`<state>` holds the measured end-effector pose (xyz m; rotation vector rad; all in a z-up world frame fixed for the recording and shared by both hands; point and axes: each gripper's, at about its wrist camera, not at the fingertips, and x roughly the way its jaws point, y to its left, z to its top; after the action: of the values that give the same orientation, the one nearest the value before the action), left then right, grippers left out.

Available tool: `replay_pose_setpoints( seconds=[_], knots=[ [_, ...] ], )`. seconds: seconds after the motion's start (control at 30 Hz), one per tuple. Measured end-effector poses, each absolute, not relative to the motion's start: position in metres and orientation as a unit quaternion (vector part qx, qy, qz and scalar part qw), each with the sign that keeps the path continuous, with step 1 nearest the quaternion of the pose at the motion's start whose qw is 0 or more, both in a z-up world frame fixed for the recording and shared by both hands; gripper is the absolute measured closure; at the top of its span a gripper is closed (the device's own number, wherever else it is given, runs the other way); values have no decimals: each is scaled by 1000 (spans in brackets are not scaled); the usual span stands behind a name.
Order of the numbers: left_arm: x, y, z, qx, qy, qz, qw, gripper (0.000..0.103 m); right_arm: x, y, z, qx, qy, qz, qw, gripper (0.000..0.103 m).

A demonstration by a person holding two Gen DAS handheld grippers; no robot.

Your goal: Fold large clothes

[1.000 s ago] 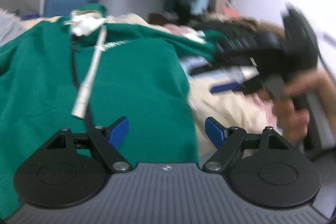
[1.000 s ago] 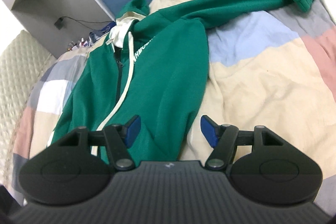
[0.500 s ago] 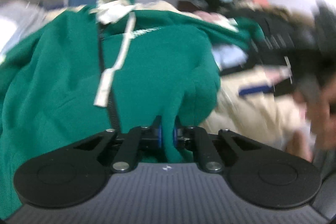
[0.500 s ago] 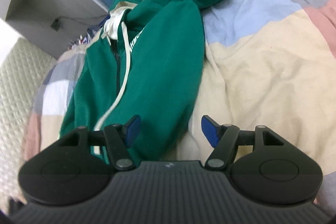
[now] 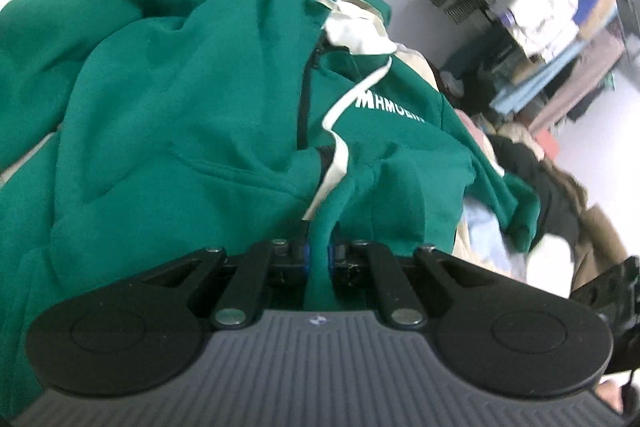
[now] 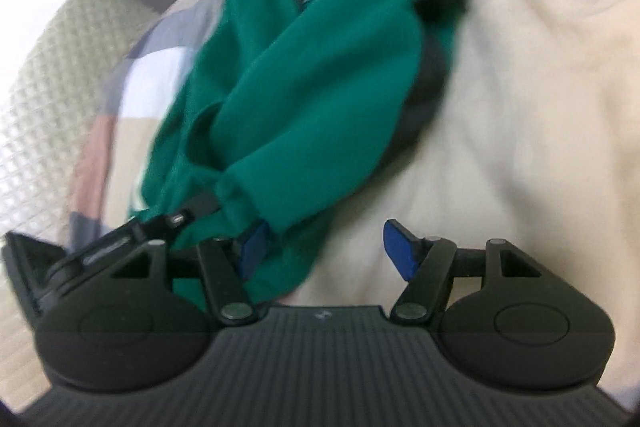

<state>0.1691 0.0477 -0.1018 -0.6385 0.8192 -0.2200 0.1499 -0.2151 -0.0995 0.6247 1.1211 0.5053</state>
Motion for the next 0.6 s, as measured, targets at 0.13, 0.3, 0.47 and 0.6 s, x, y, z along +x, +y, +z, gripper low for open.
replay_pose_setpoints(
  seconds=[0.13, 0.3, 0.47, 0.6],
  knots=[
    [170, 55, -104, -326, 390, -109, 854, 94, 157, -202, -96, 305, 474, 265, 782, 37],
    [166, 60, -103, -339, 386, -121, 849, 93, 167, -184, -97, 265, 462, 268, 803, 58],
    [159, 55, -96, -337, 368, -148, 854, 88, 159, -191, -78, 267, 441, 279, 810, 79],
    [145, 40, -79, -336, 353, -188, 853, 88, 143, -206, -47, 266, 415, 278, 824, 88]
  ],
)
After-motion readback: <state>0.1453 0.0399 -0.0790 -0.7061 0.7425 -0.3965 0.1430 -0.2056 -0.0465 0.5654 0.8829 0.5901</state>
